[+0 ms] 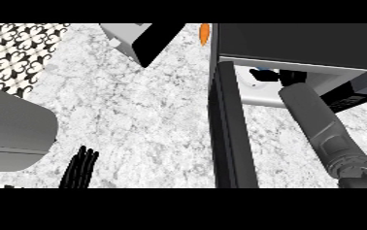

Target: Pick up the milk, place it into the microwave and close the microwave

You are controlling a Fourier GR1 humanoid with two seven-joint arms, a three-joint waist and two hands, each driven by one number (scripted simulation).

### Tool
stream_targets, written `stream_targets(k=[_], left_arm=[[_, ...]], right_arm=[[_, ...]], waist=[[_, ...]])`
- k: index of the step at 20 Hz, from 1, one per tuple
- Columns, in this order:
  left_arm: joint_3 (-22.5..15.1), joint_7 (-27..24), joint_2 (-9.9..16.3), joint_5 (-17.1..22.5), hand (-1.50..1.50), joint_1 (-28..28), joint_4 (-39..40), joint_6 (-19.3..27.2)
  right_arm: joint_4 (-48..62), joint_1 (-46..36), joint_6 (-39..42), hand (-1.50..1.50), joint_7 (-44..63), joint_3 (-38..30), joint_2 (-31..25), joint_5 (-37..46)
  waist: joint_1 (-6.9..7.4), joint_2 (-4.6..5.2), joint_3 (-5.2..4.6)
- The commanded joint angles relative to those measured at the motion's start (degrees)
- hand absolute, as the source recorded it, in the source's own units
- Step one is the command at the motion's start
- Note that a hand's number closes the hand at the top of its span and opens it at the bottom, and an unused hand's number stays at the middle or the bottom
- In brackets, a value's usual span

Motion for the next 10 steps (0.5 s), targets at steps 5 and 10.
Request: stream_targets(k=[5, 10], left_arm=[[-1.75, 0.37, -0.93, -1.39, -1.50, -0.56, -0.26, 0.26], [-2.19, -0.13, -0.99, -0.59, -1.50, -1.07, -0.86, -1.33]], right_arm=[[0.27, -0.30, 9.95, -1.50, -5.26, -1.55, 0.02, -1.80], [-0.80, 0.55, 12.94, -1.50, -9.57, -4.32, 0.96, -4.69]], waist=[[-0.25, 0.04, 0.07], [-0.68, -0.21, 0.03]])
